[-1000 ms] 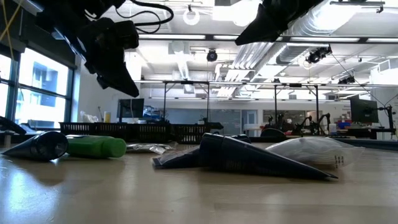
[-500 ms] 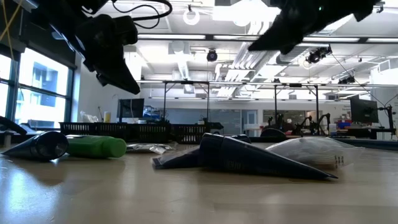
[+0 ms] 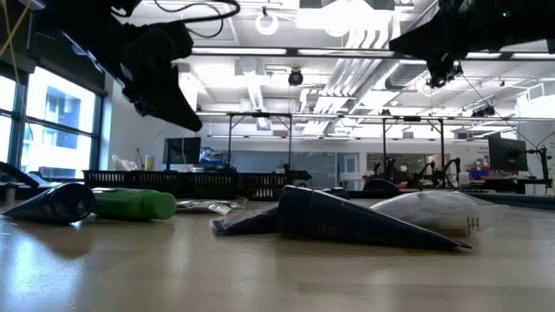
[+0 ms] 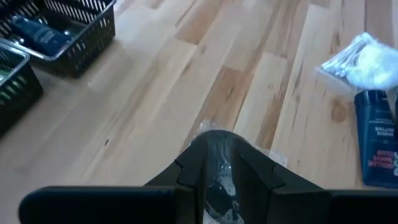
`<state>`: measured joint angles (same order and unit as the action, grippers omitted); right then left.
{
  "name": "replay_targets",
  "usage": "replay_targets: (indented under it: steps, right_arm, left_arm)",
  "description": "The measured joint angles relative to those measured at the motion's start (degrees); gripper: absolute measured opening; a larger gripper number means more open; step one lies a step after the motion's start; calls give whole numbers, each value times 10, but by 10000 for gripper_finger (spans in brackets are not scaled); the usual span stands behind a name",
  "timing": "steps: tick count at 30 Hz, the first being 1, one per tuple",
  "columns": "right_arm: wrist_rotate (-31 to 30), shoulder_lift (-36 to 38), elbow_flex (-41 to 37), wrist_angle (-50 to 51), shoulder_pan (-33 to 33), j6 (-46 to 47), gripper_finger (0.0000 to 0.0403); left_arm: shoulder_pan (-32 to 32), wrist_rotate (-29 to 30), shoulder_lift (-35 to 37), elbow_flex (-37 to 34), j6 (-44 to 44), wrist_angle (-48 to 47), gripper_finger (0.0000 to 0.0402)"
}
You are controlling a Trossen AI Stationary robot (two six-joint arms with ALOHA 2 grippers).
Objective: Pick & Place Travel size toiletries
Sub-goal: Put the hairbrush into the middle left black bin
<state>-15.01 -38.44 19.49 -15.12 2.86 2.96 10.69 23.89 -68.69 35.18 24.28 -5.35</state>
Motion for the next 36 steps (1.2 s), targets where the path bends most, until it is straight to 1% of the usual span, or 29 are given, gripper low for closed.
replay_targets:
  steps: [4,7,12,15,22,25,27,29,33,36]
  right_arm:
    - [1,21,-46,-64,0,16,3]
    - [2,27,-69,-99,0,18,3]
    - [1,30,-74,-101,0,20,2]
    - [1,30,-74,-100,0,19,2]
    - [2,25,-74,-92,0,20,2]
    - [2,25,-74,-88,0,20,2]
    - [2,25,-74,-86,0,20,2]
    - [2,25,-74,-86,0,20,2]
    - [2,25,-74,-82,0,20,2]
    - [2,25,-74,-80,0,20,2]
  left_arm:
    - [25,27,-27,1,-16,28,64]
    - [39,53,-56,16,-18,22,64]
    - [55,78,-116,62,-53,16,64]
    - [61,88,-158,103,-78,-11,64]
    - [76,95,-260,201,-90,-139,64]
    - [87,89,-291,232,-89,-177,64]
    - [95,74,-304,249,-85,-177,64]
    - [101,57,-308,261,-63,-193,64]
    - [104,26,-309,264,0,-218,64]
    - [104,7,-310,264,20,-217,64]
